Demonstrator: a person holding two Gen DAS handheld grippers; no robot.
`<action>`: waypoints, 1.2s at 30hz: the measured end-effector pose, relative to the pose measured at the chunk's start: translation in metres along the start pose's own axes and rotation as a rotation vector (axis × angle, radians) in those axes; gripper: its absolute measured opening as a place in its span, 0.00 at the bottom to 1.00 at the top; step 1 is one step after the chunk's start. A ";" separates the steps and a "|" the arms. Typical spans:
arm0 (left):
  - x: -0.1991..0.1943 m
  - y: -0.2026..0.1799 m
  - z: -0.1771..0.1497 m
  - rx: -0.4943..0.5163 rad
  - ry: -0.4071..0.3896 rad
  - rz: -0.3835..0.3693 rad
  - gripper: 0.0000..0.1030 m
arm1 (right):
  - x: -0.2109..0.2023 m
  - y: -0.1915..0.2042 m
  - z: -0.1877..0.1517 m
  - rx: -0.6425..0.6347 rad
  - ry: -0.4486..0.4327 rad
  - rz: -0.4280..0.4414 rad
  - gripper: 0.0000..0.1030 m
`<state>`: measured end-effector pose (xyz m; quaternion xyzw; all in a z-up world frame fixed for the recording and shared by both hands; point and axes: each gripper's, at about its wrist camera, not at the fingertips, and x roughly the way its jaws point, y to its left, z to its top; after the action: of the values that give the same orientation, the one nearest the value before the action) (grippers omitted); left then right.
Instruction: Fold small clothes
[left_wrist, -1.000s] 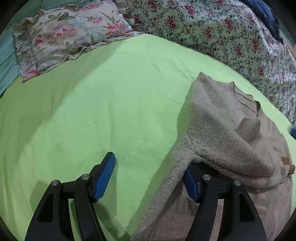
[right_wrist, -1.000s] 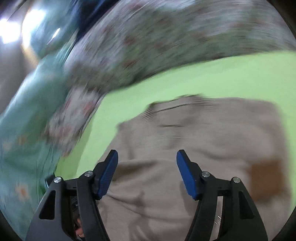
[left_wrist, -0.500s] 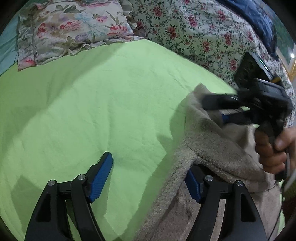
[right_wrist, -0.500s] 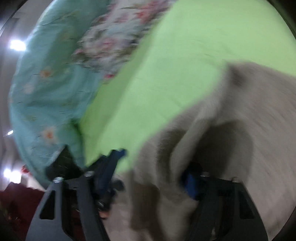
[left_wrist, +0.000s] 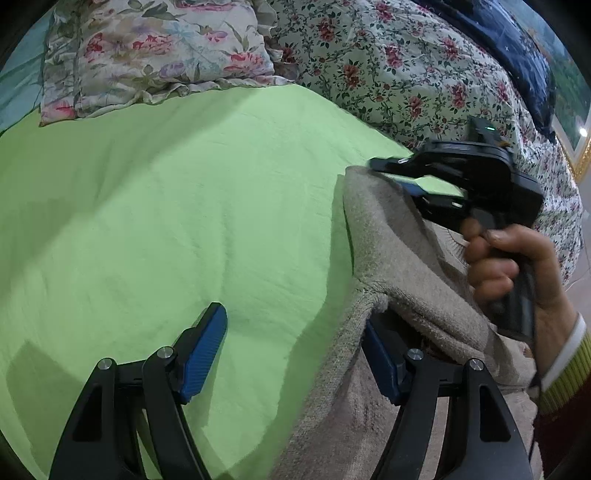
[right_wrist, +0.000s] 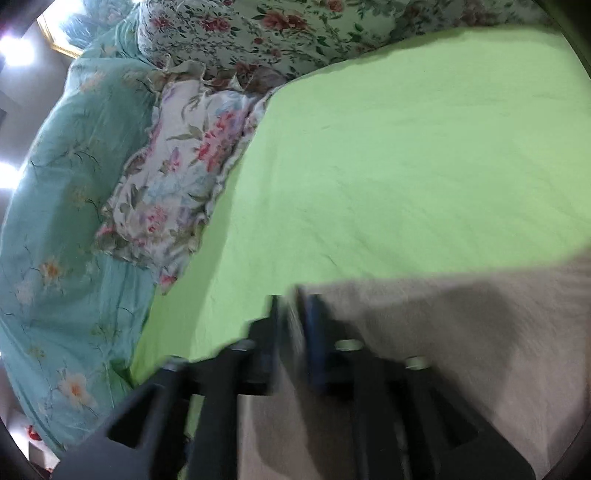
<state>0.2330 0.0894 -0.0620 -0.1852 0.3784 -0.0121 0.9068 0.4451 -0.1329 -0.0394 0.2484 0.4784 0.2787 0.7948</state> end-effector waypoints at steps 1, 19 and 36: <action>0.000 0.000 0.000 -0.002 0.007 0.003 0.71 | -0.010 0.001 -0.004 -0.007 -0.023 -0.029 0.45; -0.021 -0.040 0.036 0.223 0.038 0.002 0.76 | -0.299 -0.089 -0.217 0.268 -0.414 -0.586 0.53; 0.047 -0.054 0.034 0.310 0.095 0.242 0.77 | -0.301 -0.064 -0.207 0.109 -0.522 -0.633 0.08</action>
<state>0.2967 0.0426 -0.0538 0.0043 0.4340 0.0303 0.9004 0.1556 -0.3569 0.0188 0.1930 0.3277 -0.0775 0.9216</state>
